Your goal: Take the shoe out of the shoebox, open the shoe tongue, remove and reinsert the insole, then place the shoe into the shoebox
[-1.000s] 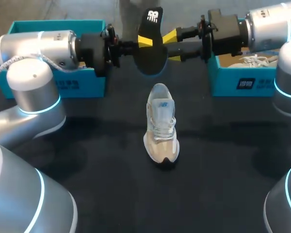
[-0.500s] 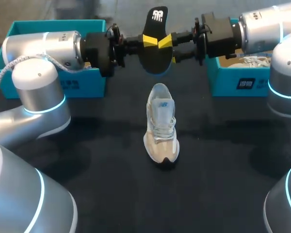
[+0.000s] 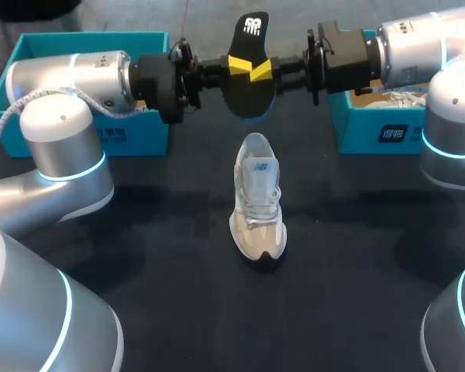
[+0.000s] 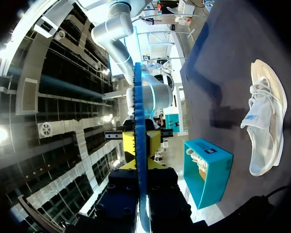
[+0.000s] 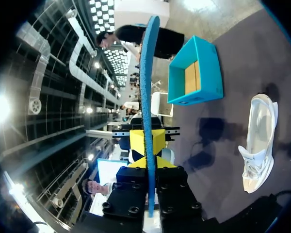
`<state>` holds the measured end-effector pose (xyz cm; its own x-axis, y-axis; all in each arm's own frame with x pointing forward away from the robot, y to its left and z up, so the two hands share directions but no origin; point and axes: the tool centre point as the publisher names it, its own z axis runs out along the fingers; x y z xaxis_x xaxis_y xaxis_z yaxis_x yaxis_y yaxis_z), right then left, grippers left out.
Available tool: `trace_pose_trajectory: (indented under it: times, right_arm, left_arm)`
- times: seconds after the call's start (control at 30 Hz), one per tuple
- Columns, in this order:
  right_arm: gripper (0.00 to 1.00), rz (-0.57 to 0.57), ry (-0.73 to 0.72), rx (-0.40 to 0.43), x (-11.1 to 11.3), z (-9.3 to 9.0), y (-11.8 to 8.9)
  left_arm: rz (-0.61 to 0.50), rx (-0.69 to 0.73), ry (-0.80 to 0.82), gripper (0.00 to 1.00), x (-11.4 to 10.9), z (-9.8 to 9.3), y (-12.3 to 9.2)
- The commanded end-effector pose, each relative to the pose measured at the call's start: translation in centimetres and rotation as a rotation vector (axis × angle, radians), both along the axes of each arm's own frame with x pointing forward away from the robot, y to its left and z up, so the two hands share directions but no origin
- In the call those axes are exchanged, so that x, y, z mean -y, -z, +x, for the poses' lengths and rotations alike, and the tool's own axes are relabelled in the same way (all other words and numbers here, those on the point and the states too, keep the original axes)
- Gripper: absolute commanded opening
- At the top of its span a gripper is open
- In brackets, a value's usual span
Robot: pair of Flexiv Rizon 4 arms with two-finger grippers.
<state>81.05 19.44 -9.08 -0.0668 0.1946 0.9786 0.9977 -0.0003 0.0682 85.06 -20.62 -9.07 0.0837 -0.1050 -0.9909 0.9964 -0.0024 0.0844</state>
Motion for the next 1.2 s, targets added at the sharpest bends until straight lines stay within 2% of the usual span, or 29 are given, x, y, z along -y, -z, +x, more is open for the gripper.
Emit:
trace_pose_trajectory:
  times: [0.03,0.1,0.13,0.17,0.2,0.23,0.47,0.8,1.1,1.2]
  right_arm:
    - [0.00,0.000,0.004,-0.002,-0.2,0.0,0.2]
    - [0.00,0.000,0.004,-0.002,-0.2,0.0,0.2]
    - [0.00,0.000,0.003,-0.002,-0.2,-0.1,0.2]
    - [0.00,0.000,0.004,-0.002,-0.2,-0.1,0.2]
    - [0.00,0.000,0.005,-0.001,-0.1,-0.1,0.2]
    - [0.00,0.000,0.006,0.000,0.0,-0.1,0.2]
    - [0.00,-0.012,0.024,0.019,1.0,-0.2,0.2]
    - [0.00,-0.060,0.038,0.116,2.6,0.0,-0.2]
    - [0.00,-0.083,0.072,0.243,3.0,1.3,-0.7]
    - [0.00,-0.094,0.092,0.325,3.1,1.9,-1.1]
  left_arm:
    - [-0.004,0.000,-0.004,0.00,0.0,0.2,0.2]
    - [-0.004,0.000,-0.005,0.00,0.0,0.3,0.2]
    - [-0.004,0.000,-0.007,0.09,-0.2,0.5,0.1]
    - [-0.006,0.000,-0.009,0.41,-0.4,0.6,0.0]
    - [-0.010,0.001,-0.009,0.78,-0.6,0.8,-0.1]
    - [-0.018,-0.003,-0.007,1.00,-0.8,1.0,-0.2]
    - [0.029,0.018,0.093,1.00,-2.7,1.7,-0.2]
    - [0.159,0.029,0.212,1.00,-5.7,3.2,0.7]
    - [0.341,-0.005,0.391,1.00,-7.8,3.9,1.9]
    - [0.425,-0.013,0.438,1.00,-8.6,4.3,3.0]
